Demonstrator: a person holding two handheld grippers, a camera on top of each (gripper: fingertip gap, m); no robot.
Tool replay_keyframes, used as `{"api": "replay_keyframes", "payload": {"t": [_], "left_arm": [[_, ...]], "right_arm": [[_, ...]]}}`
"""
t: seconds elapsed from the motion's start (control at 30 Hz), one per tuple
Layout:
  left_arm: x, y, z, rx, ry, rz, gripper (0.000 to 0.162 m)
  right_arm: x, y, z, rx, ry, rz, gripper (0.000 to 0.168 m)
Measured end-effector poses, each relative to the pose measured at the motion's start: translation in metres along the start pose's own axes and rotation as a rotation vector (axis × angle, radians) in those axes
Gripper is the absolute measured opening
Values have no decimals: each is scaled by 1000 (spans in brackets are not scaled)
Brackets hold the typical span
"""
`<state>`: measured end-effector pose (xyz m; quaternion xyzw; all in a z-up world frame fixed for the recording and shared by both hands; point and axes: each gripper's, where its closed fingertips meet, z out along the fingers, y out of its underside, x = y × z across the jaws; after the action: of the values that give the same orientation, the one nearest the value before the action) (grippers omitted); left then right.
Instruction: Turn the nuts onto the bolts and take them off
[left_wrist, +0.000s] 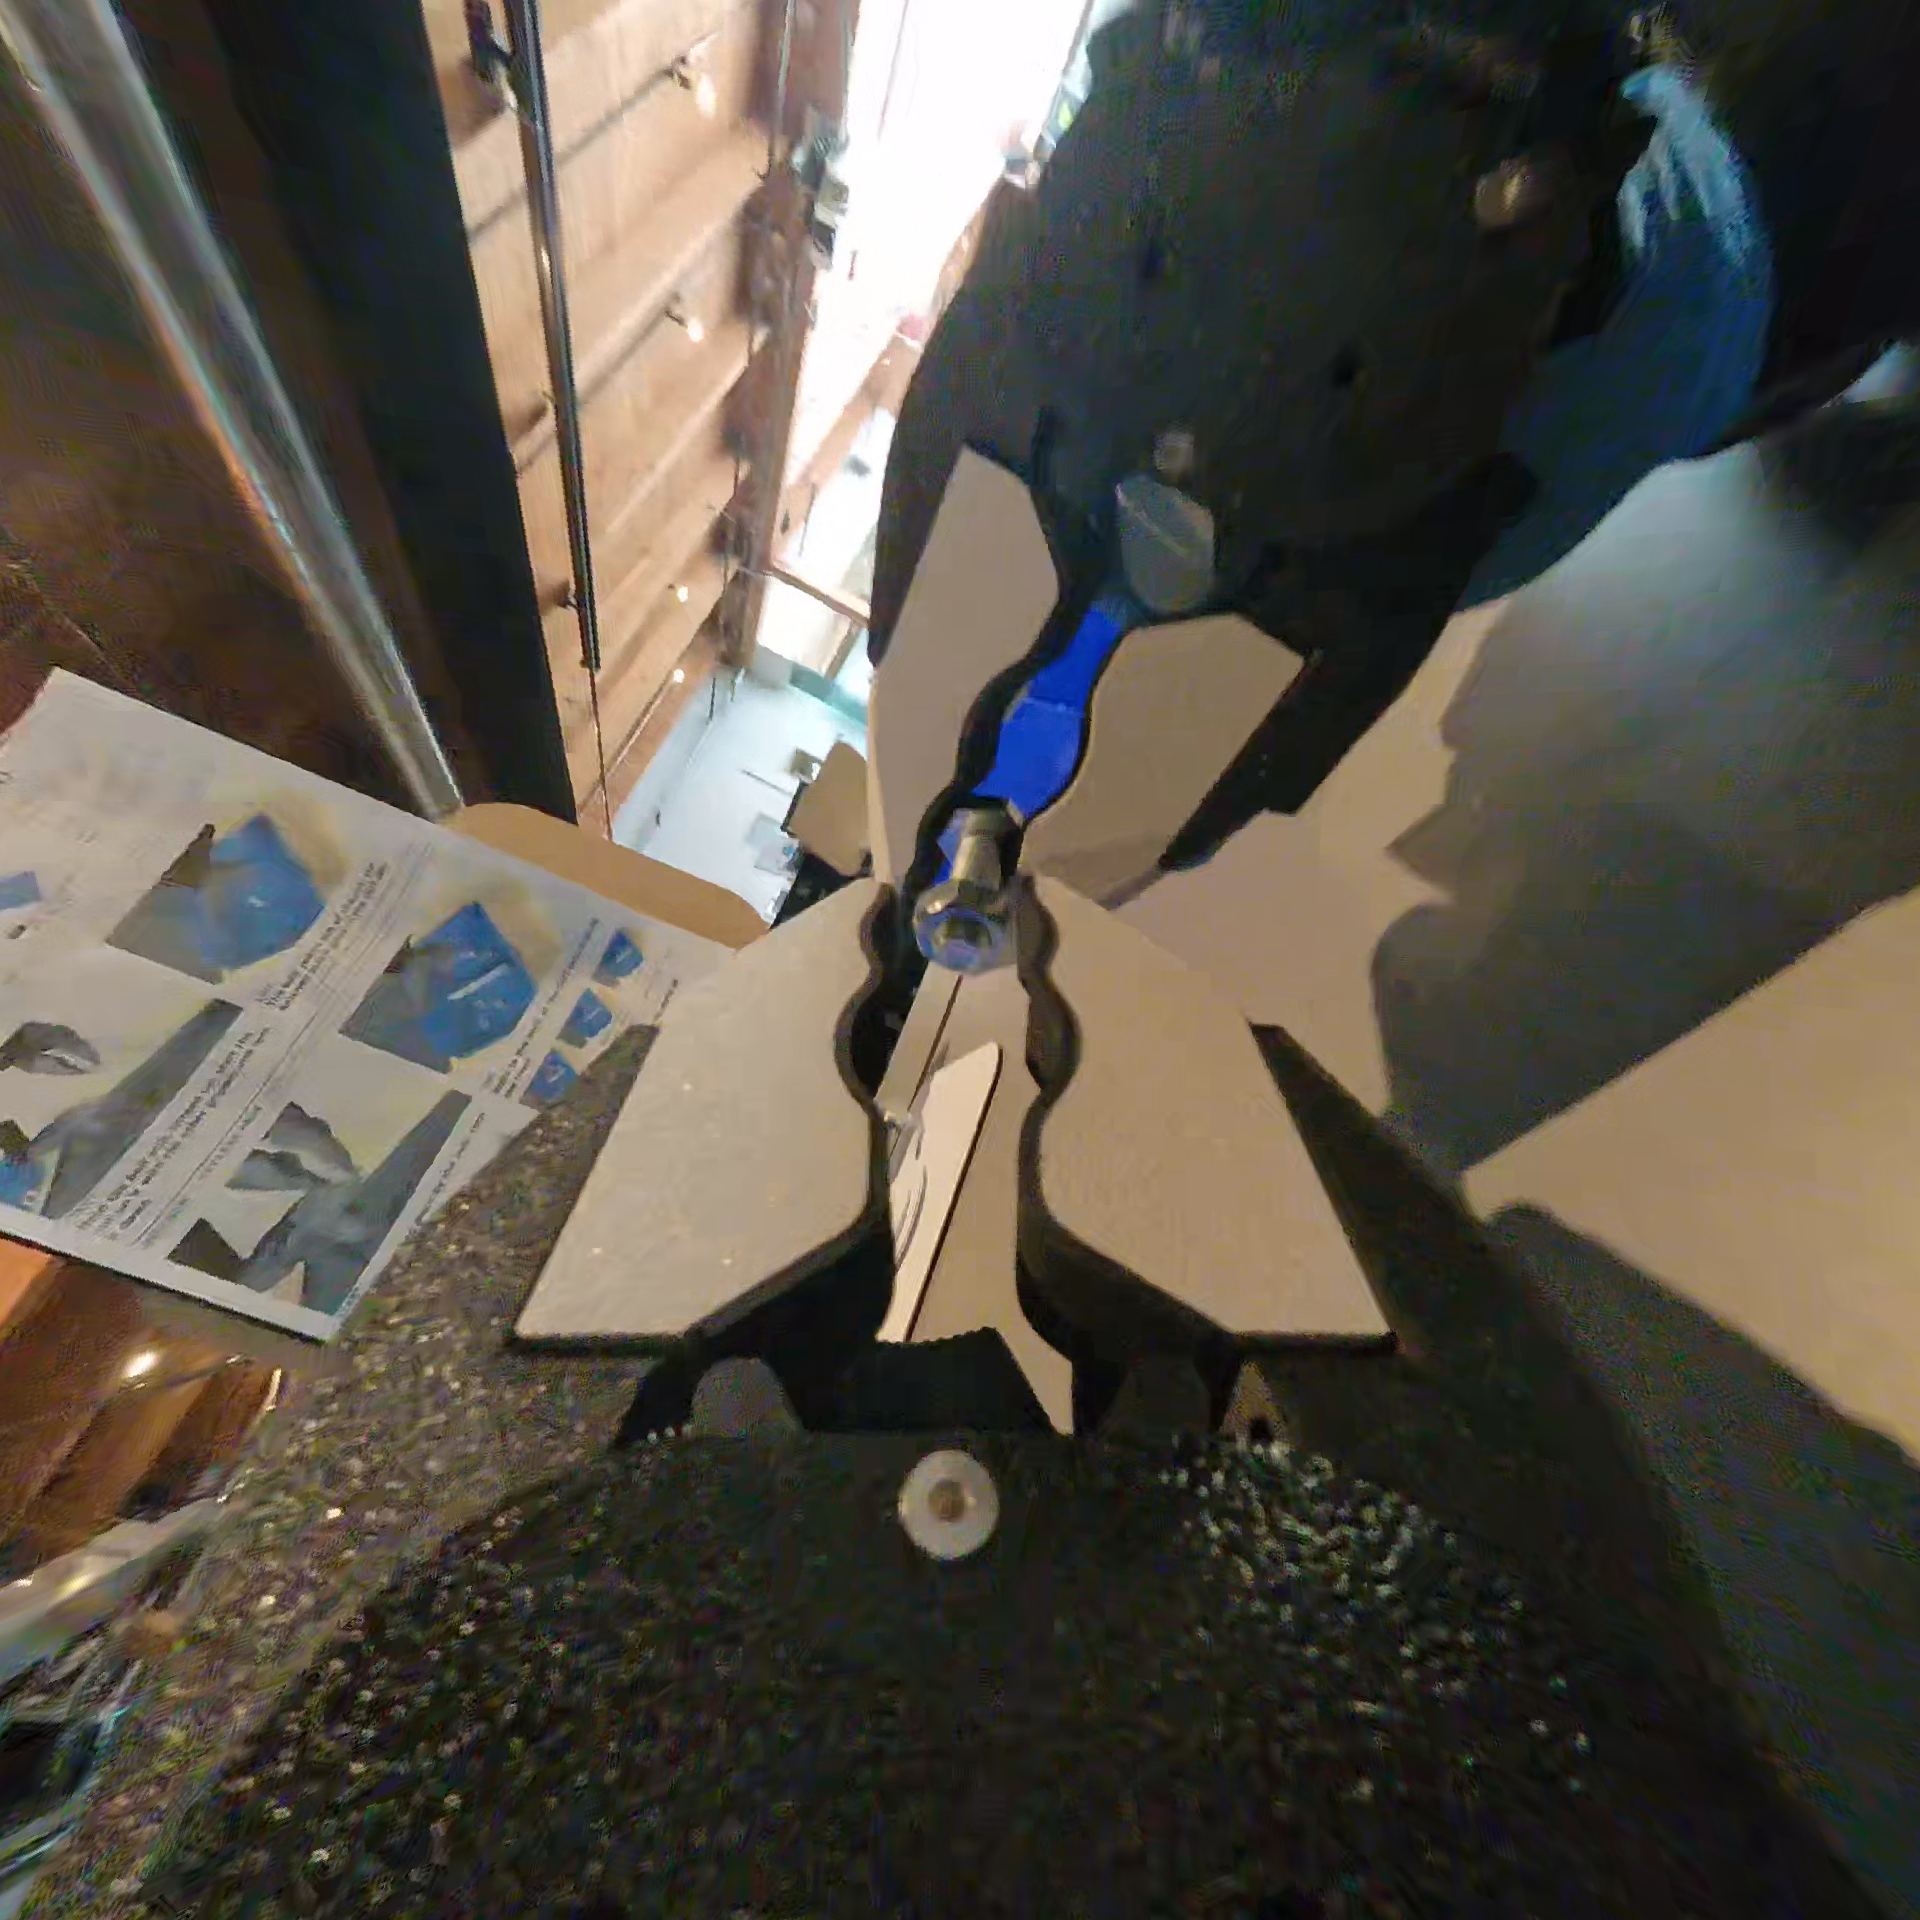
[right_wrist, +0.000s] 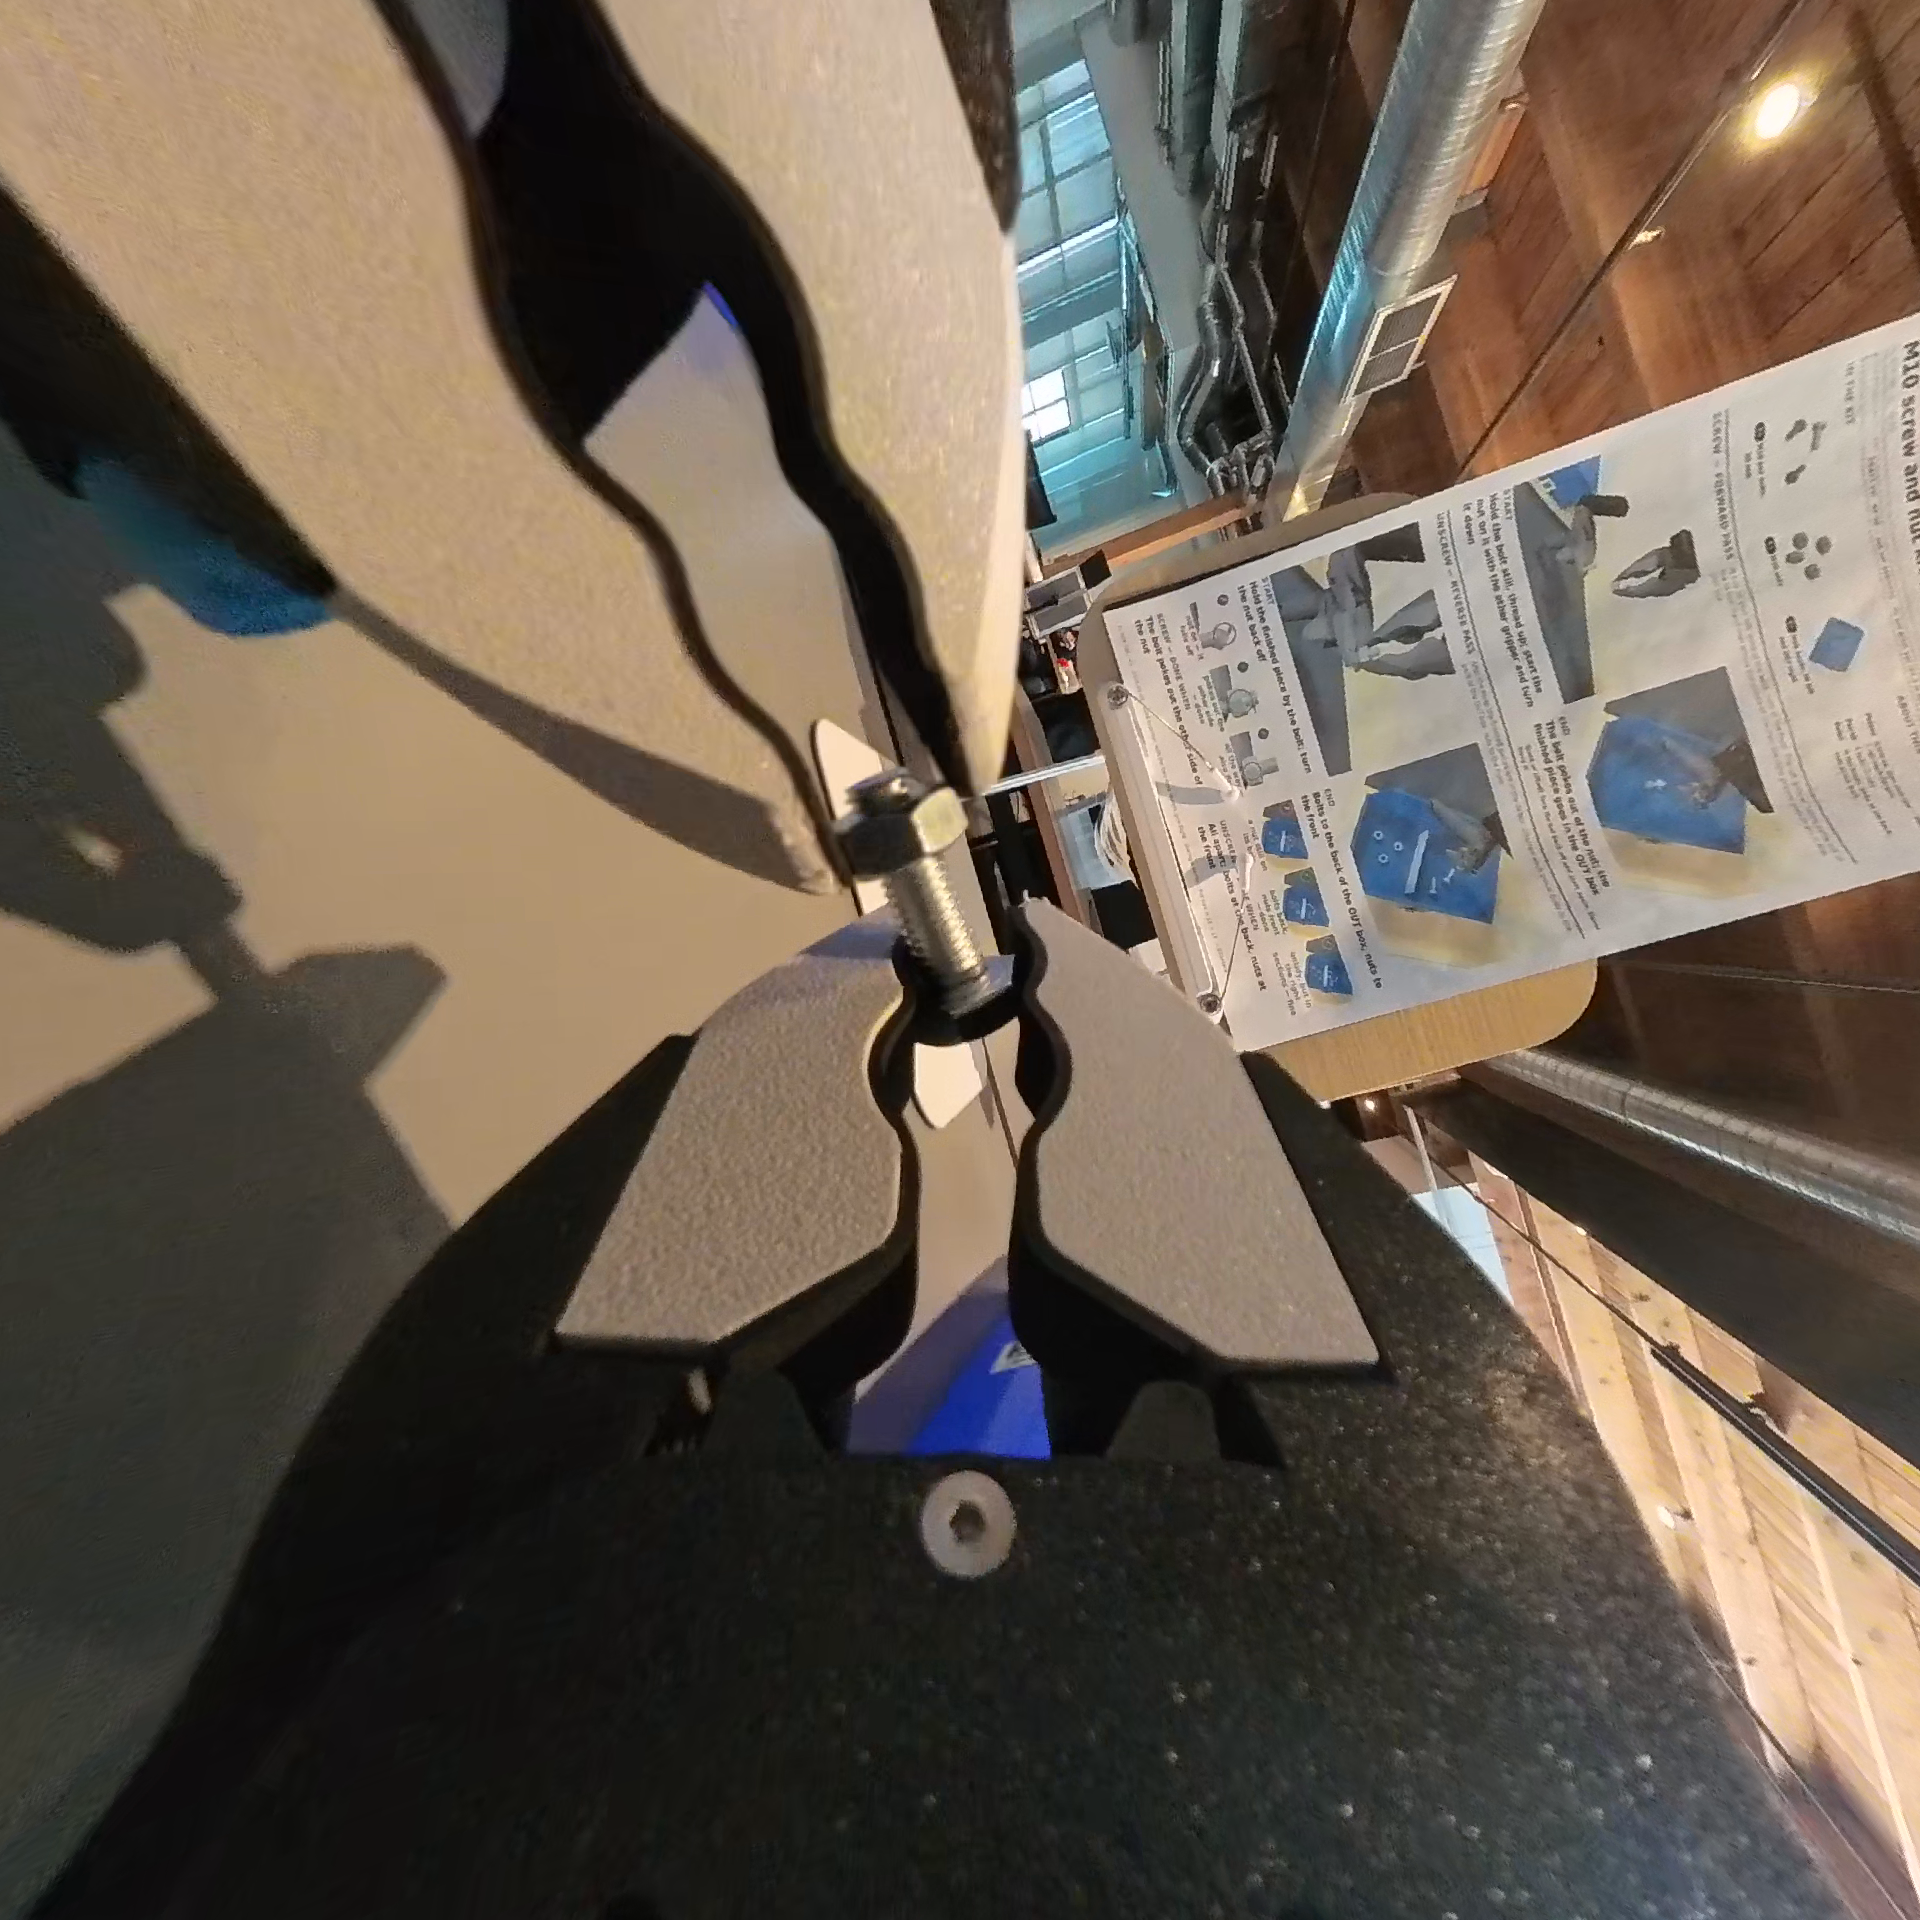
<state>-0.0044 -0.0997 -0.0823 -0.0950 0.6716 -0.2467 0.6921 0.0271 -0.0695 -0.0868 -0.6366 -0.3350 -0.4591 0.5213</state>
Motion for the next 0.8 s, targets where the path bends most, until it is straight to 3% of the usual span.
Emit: {"api": "replay_keyframes", "payload": {"t": [0.23, 0.37, 0.5, 0.63, 0.8], "left_arm": [[-21, -9, -6, 141, 58, -514, 28], [-38, -7, -11, 222, 74, -805, 25], [-54, -4, -17, 279, 33, -926, 22], [-57, -3, -18, 280, 10, -912, 21], [-48, -10, -19, 285, 68, -859, 21]], "right_arm": [[0, 0, 0, 1, -6, 11, 14], [2, -4, -2, 50, -47, 136, 14], [7, -23, -7, 206, -174, 448, 14], [8, -45, -12, 356, -315, 722, 14], [3, -38, -4, 308, -352, 829, 14]]}}
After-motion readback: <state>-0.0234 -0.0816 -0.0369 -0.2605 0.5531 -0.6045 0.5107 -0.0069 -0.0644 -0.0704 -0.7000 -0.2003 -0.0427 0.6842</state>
